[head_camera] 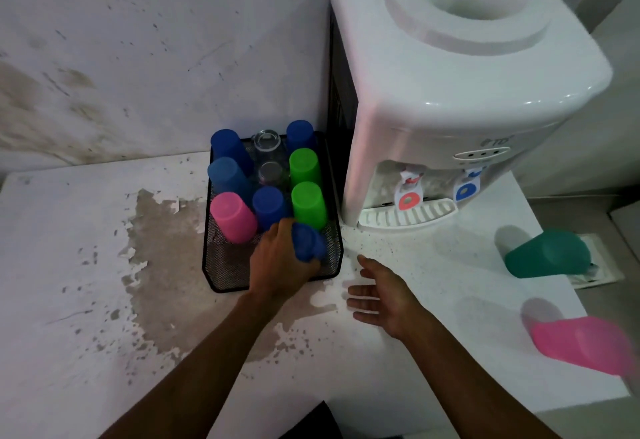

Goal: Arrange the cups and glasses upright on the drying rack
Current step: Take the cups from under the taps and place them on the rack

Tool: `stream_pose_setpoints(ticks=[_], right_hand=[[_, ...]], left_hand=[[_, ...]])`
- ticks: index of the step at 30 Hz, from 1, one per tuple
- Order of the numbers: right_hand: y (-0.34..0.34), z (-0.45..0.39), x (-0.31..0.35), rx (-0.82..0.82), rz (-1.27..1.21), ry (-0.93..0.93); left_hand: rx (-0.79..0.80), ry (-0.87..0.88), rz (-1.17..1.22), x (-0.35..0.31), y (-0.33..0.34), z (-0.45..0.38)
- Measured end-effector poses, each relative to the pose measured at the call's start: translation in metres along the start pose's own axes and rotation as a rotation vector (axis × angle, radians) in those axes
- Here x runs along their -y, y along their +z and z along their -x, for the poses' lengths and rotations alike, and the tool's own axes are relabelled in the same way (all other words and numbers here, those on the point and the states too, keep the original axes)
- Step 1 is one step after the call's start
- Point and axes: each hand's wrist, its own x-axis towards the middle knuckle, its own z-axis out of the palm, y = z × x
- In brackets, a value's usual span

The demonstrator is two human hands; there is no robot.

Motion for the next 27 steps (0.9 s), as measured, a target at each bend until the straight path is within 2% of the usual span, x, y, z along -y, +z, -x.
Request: stream_pose_setpoints(ticks=[4,14,17,19,21,23,27], right_hand=[[-0.005,0.005,-0.004,-0.075,0.069,-0.071],[-0.016,0.015,-0.012,-0.139,0.092,-0.168],[-0.022,0.016,-0.013,-0.185,0.150,-0.246],[-0.033,0.020,-0.014,-0.243,0.223,-0.329],[-0.040,0.024,-0.013,-0.308,0.368,-0.434],[-0.048,0.029,-0.011,-0.384,0.525,-0.546],[-0.075,0.045,-0.007,-0.505,0.691,-0.647]], left_hand=[[0.046,-0.051,-0.018,-0.002,0.006,-0.014],[0.087,-0.064,0.001,0.001,0.013,-0.011],[-0.068,-0.089,-0.083,-0.003,0.011,0.006],[-0.229,0.016,-0.037,-0.014,0.014,0.025],[-0.273,0.155,0.066,-0.023,0.020,0.040],[-0.179,0.266,0.121,-0.036,0.028,0.046],[0.090,0.343,0.064,-0.078,0.050,0.040]])
